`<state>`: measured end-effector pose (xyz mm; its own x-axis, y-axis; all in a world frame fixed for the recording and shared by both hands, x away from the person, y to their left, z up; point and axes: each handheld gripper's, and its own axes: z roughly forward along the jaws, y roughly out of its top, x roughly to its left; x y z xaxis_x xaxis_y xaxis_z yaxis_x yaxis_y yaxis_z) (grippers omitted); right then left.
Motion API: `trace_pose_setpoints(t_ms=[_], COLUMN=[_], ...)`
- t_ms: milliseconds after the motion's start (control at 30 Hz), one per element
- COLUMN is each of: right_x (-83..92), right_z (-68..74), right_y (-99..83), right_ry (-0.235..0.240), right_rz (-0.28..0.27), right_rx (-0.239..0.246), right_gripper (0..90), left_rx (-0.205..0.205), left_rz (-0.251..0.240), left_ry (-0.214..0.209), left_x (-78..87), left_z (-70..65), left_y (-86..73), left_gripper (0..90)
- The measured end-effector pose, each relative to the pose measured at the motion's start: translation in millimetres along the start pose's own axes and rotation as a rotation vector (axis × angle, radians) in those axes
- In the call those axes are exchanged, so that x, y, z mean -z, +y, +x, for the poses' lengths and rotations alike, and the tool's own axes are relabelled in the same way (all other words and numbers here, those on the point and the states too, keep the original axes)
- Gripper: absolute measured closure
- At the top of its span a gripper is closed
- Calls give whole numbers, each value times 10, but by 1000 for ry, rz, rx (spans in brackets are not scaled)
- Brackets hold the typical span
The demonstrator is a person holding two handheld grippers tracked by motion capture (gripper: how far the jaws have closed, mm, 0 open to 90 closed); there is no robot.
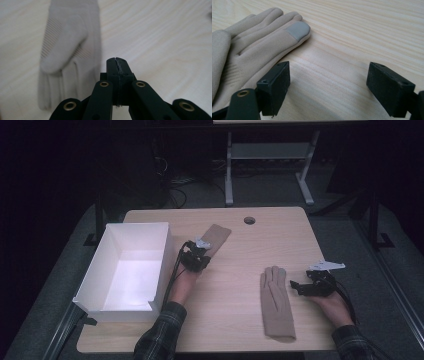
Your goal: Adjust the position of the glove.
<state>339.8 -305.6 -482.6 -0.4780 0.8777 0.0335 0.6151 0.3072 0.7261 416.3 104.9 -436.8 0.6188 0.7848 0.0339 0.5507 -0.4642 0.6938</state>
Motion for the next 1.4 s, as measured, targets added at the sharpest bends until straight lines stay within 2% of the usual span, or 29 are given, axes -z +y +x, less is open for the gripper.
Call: trace_pose_setpoints(t_ms=[100,167,300,400,600,700,767,1200,1233,1267,1400], right_x=[0,1,0,0,0,0,0,0,0,0,0], right_z=[0,0,0,0,0,0,1,1,1,0,0], right_y=[0,0,0,0,0,0,0,0,0,-1,-1], right_ry=[0,0,0,0,0,0,0,0,0,0,0], right_rz=[0,0,0,0,0,-1,0,0,0,0,0], right_rx=[0,-1,0,-1,0,-1,-2,0,-1,0,1], right_gripper=[188,188,188,188,188,188,188,188,188,188,188], left_rx=[17,14,12,7,25,27,30,-10,-8,-8,-20], left_rz=[-9,-1,11,20,58,60,65,61,56,56,48], left_ry=[9,35,56,55,34,31,14,-85,-105,-105,-149], left_x=[-68,-123,-213,-276,-427,-435,-431,-355,-335,-335,-278], left_z=[80,118,198,230,255,245,235,-42,-102,-102,-243], left_y=[49,70,101,124,89,91,90,23,-3,-3,-65], left_gripper=[897,897,897,897,898,898,898,898,898,898,898])
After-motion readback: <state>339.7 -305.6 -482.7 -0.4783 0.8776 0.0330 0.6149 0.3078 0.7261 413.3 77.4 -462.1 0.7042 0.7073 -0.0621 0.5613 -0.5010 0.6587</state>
